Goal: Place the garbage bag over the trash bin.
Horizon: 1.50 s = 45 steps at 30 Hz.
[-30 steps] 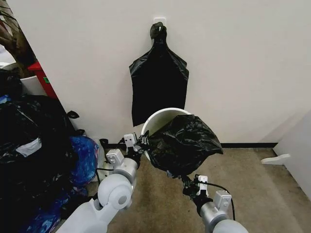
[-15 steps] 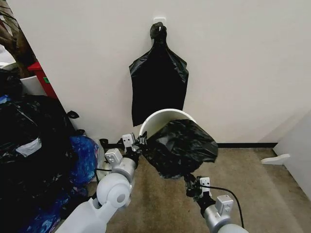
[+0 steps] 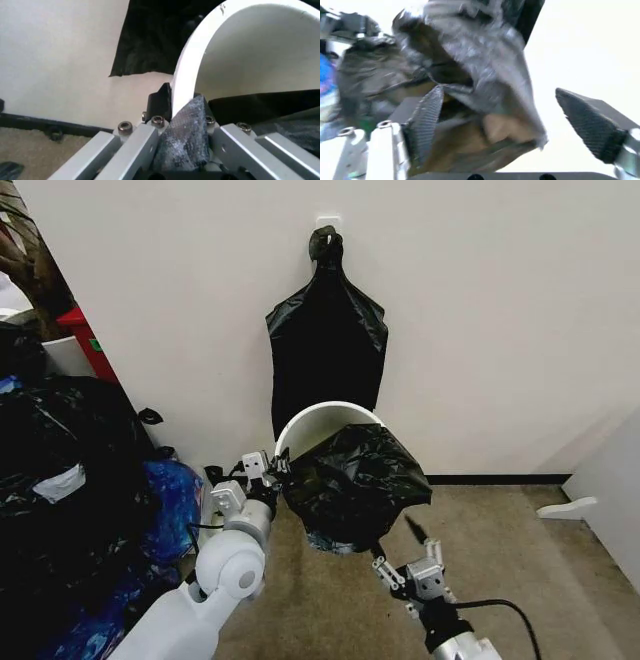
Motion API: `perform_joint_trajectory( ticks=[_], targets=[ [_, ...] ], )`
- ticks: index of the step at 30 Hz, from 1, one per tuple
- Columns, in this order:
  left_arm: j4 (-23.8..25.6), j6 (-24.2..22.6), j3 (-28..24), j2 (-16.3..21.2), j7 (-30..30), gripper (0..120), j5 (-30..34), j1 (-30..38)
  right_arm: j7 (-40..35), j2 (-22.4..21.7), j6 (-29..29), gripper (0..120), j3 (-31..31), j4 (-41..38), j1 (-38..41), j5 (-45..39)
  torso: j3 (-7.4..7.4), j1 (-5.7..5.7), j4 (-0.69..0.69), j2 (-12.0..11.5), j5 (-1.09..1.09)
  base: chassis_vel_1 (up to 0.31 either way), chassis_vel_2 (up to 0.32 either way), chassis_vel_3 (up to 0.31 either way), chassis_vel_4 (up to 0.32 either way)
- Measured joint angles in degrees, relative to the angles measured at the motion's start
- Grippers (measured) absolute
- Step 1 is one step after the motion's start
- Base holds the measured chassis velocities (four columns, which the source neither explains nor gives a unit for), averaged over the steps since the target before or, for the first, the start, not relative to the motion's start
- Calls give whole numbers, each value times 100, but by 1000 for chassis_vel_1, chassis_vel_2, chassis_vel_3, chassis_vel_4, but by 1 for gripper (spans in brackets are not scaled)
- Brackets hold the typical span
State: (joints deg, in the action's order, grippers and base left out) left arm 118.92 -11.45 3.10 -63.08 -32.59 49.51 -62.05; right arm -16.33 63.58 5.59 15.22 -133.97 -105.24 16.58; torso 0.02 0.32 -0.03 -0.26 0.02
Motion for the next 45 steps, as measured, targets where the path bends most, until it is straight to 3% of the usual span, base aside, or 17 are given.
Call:
perform_joint_trajectory(
  ticks=[5,14,18,23,27,30,34,37,44,45],
  targets=[
    [27,-53,-5,47,-38,3,8,-10,59,0,-85,98,133,35,94,794,0,0,0,0,-1,0,0,0,0],
    [146,-99,15,172,-34,3,12,-96,556,-128,-72,100,350,317,484,2080,0,0,0,0,0,0,0,0,0],
    [193,-115,-7,202,22,3,-26,-174,605,-182,-122,97,438,310,628,2197,0,0,0,0,-1,0,0,0,0],
    [176,-165,-65,231,248,3,-321,-218,631,-366,-105,81,472,328,694,1797,0,0,-2,0,0,0,0,0,0],
    [-9,-170,-248,344,861,3,-1214,-296,636,-690,-85,63,624,212,846,1244,0,0,1,0,0,0,0,0,0],
    [-94,-69,-344,357,1104,3,-1499,-299,642,-829,-117,55,714,134,860,935,0,0,0,0,0,0,0,0,0],
    [-311,445,-437,387,1828,3,-2198,-307,769,-1188,-396,38,925,58,948,-140,0,0,-1,0,0,0,0,0,0],
    [-317,530,-451,402,2010,3,-2274,-305,846,-1295,-441,31,1030,142,1022,-474,1,0,1,0,0,0,0,0,0],
    [-283,894,-344,570,2898,3,-2752,-484,1307,-1756,-641,0,1417,421,1751,-1853,1,0,2,0,0,0,0,0,0],
    [-283,894,-344,570,2898,3,-2752,-484,1307,-1756,-641,0,1417,421,1751,-1853,1,0,2,0,0,0,0,0,0]
  ],
)
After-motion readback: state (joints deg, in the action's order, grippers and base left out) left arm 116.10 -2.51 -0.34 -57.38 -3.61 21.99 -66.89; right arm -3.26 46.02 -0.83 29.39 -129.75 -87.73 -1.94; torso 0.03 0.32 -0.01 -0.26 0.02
